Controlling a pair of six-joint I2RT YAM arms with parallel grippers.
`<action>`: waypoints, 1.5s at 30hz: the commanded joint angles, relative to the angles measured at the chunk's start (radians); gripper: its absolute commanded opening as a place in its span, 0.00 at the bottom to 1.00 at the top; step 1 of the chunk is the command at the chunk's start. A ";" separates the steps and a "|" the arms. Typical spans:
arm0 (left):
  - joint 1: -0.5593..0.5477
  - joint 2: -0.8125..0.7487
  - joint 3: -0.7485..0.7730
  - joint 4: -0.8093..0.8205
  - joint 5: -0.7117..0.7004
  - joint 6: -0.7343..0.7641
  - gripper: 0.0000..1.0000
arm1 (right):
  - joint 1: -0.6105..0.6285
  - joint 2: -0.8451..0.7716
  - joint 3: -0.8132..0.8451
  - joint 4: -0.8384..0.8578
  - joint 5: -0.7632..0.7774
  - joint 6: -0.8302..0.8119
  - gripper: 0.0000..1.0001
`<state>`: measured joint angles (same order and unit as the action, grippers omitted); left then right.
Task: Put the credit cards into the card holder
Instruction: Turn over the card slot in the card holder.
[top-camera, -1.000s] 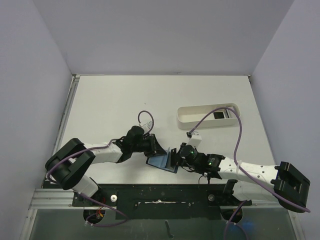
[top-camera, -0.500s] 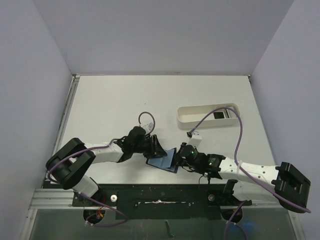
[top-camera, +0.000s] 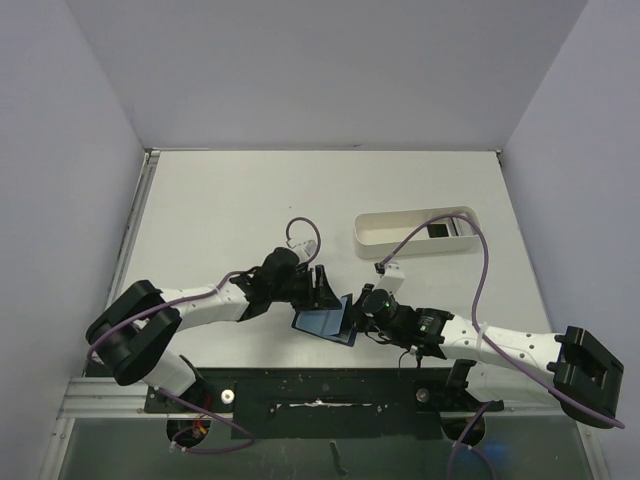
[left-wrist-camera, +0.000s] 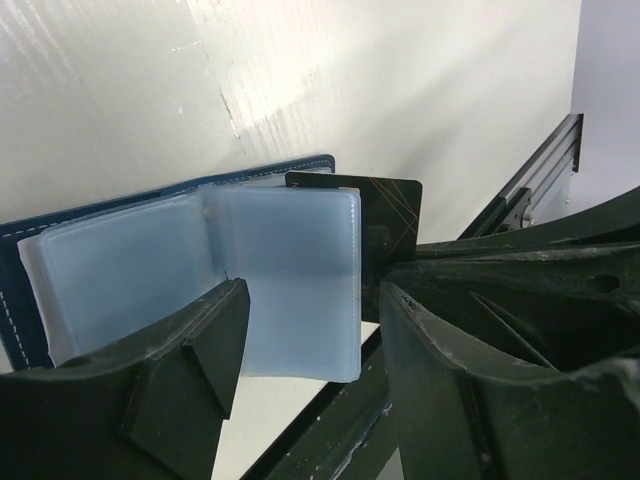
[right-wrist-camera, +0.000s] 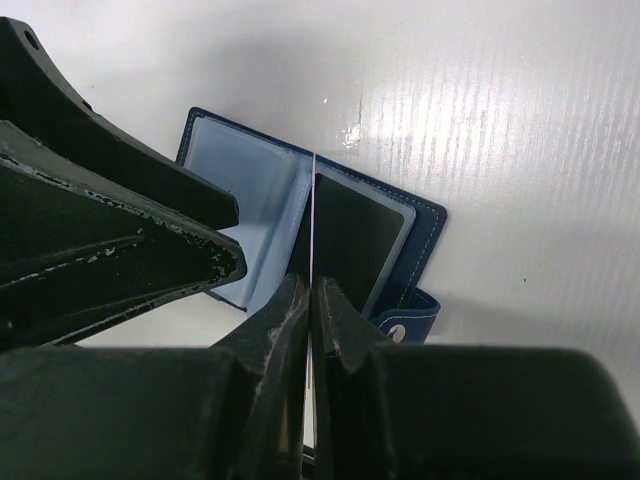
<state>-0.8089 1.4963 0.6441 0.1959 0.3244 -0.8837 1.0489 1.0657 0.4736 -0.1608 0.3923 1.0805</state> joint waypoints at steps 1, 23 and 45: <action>-0.011 0.016 0.049 -0.006 -0.008 0.044 0.54 | 0.006 -0.003 0.019 0.049 0.033 -0.004 0.00; -0.037 0.069 0.073 0.001 0.018 0.074 0.57 | 0.006 0.008 0.022 0.054 0.029 -0.004 0.00; -0.043 0.084 0.089 -0.077 -0.071 0.100 0.39 | 0.005 0.002 0.014 0.053 0.031 -0.002 0.00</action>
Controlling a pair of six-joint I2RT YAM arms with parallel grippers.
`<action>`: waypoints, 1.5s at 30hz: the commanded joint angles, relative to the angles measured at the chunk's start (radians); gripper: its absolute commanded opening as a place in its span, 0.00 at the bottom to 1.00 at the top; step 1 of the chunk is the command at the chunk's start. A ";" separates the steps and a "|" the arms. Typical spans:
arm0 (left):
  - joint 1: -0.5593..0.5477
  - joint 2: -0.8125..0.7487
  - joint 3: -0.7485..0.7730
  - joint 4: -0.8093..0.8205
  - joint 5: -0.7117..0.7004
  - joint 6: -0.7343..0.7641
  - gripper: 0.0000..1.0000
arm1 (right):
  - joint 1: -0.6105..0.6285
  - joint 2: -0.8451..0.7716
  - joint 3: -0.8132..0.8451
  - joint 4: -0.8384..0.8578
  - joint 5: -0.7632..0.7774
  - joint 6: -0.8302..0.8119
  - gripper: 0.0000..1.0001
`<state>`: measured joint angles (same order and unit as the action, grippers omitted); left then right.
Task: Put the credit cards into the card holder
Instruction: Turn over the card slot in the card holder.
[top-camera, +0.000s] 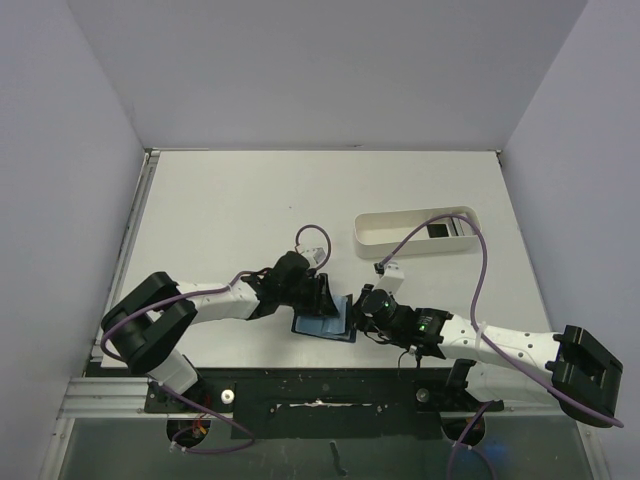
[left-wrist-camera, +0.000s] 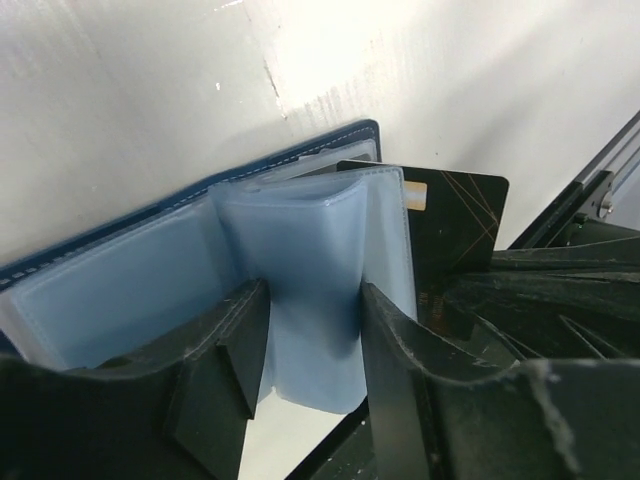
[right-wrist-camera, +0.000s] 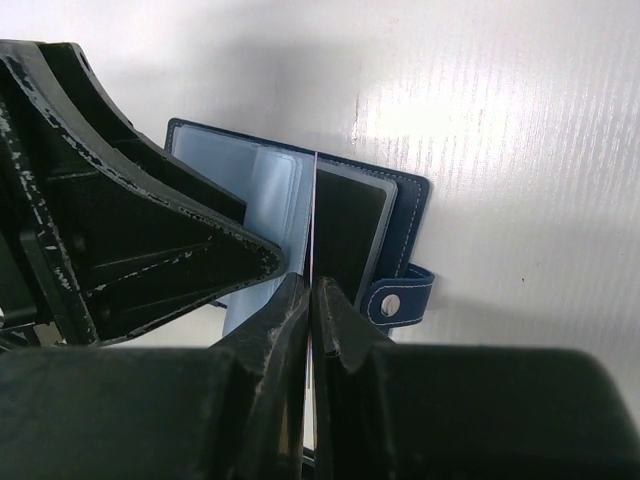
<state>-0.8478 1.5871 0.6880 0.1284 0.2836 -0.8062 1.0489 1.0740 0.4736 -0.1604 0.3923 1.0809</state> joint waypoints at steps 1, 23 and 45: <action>-0.005 -0.007 0.046 -0.013 -0.033 0.024 0.35 | 0.005 -0.007 0.014 0.052 0.032 -0.003 0.00; 0.012 -0.073 0.000 0.007 -0.038 -0.028 0.26 | 0.029 -0.225 0.009 -0.003 0.056 -0.022 0.00; 0.178 -0.301 -0.134 -0.129 -0.073 -0.041 0.48 | -0.099 0.068 -0.046 0.166 -0.152 -0.028 0.00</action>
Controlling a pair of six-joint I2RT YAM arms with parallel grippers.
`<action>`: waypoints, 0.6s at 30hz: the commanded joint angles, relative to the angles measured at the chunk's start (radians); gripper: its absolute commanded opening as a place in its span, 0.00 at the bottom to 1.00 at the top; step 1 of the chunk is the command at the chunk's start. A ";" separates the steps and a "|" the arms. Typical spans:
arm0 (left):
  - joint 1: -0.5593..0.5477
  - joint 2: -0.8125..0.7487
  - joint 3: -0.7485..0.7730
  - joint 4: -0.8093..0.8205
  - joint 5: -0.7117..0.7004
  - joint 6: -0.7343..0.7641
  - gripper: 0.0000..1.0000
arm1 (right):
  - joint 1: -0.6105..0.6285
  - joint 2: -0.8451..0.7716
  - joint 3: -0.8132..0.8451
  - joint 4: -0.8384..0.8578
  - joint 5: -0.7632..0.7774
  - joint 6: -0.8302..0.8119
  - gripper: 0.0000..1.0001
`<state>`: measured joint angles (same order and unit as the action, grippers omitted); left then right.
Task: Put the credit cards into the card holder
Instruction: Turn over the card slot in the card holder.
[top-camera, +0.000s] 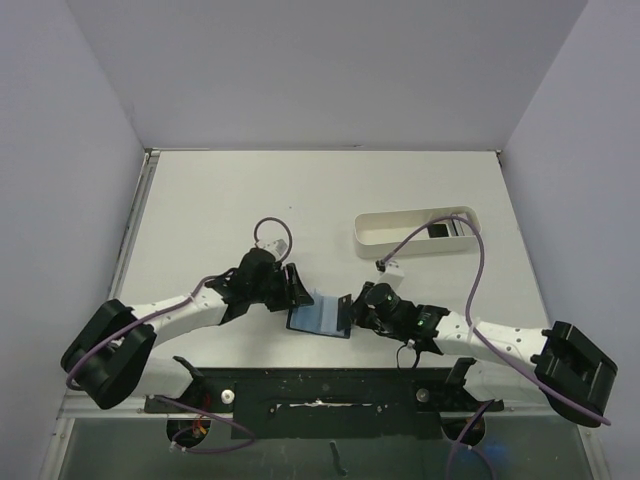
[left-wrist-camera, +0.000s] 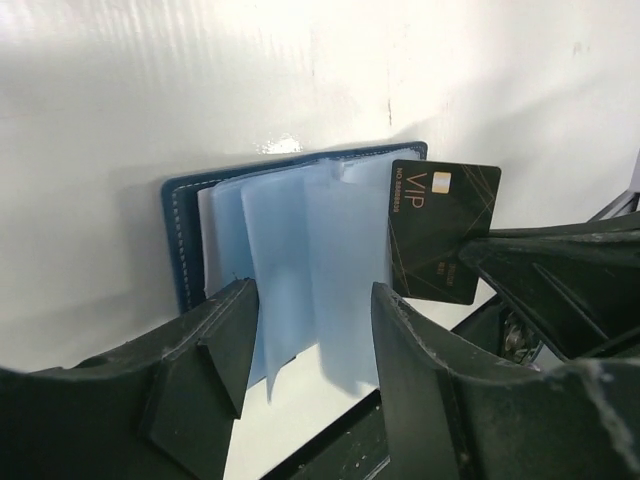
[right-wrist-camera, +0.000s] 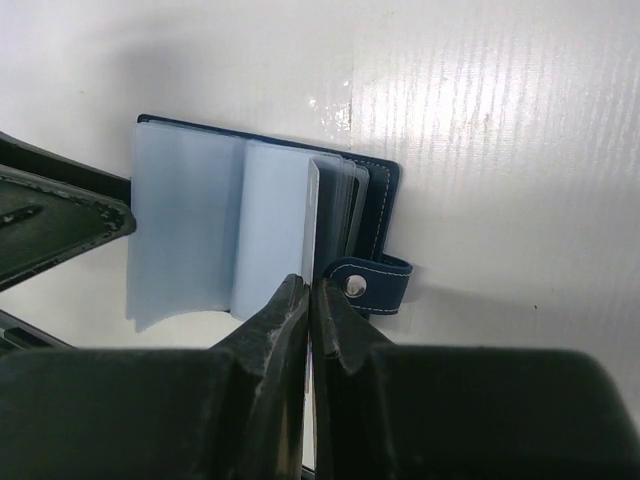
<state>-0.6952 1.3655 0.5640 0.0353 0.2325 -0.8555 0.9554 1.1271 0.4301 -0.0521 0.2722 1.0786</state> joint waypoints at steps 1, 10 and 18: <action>0.032 -0.087 -0.012 -0.058 -0.031 0.010 0.48 | -0.007 0.017 0.002 0.056 -0.036 -0.028 0.00; 0.095 -0.162 -0.066 -0.055 0.031 -0.002 0.52 | -0.010 0.075 0.101 0.143 -0.135 -0.071 0.00; 0.102 -0.083 -0.079 -0.058 0.050 0.027 0.38 | -0.075 0.145 0.047 0.246 -0.227 -0.027 0.00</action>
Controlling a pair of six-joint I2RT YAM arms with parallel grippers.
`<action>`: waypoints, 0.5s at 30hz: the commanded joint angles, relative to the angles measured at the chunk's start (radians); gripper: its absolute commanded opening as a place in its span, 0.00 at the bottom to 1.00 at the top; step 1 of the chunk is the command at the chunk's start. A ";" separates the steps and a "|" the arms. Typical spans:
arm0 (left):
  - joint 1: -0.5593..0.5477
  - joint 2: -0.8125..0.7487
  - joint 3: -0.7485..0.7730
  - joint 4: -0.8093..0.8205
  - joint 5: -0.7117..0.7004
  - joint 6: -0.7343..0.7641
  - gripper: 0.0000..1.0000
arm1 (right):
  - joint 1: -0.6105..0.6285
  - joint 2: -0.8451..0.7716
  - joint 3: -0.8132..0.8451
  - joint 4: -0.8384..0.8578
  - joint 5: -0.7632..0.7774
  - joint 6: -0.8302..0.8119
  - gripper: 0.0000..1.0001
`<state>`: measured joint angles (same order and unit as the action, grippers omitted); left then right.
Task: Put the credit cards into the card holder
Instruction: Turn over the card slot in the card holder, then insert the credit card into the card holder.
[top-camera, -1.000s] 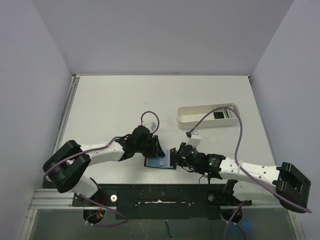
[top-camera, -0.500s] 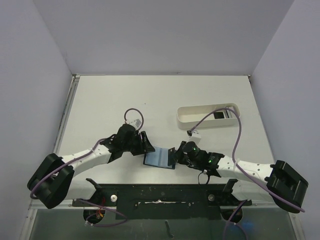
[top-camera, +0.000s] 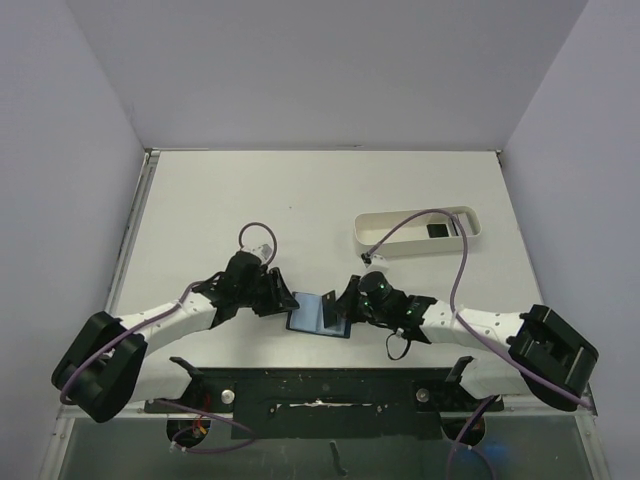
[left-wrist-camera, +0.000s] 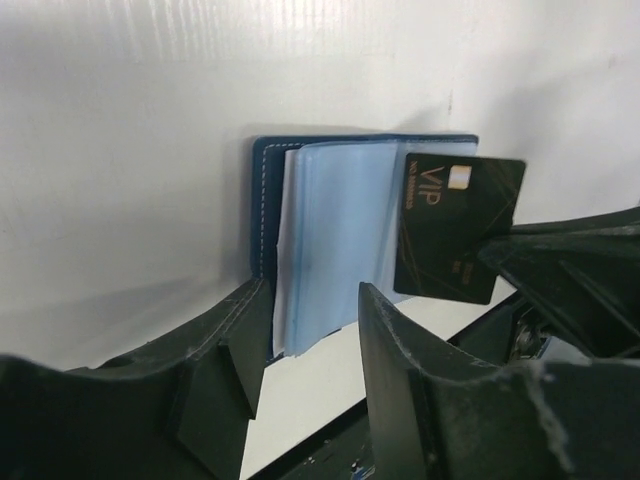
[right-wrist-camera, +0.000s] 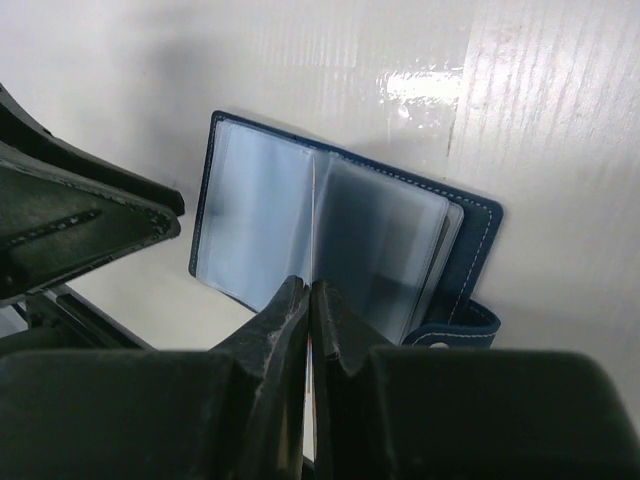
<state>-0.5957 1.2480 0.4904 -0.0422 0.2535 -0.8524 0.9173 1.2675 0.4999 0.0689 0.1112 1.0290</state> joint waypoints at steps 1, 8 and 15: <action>0.002 0.043 -0.012 0.028 0.033 0.023 0.37 | -0.043 0.008 -0.033 0.139 -0.076 0.025 0.00; 0.001 0.084 -0.031 0.030 0.028 0.018 0.21 | -0.086 0.043 -0.094 0.260 -0.165 0.064 0.00; -0.003 0.093 -0.050 0.051 0.033 0.009 0.16 | -0.107 0.075 -0.108 0.307 -0.197 0.070 0.00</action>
<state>-0.5961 1.3304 0.4503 -0.0341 0.2745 -0.8513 0.8215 1.3285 0.4011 0.2928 -0.0540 1.0916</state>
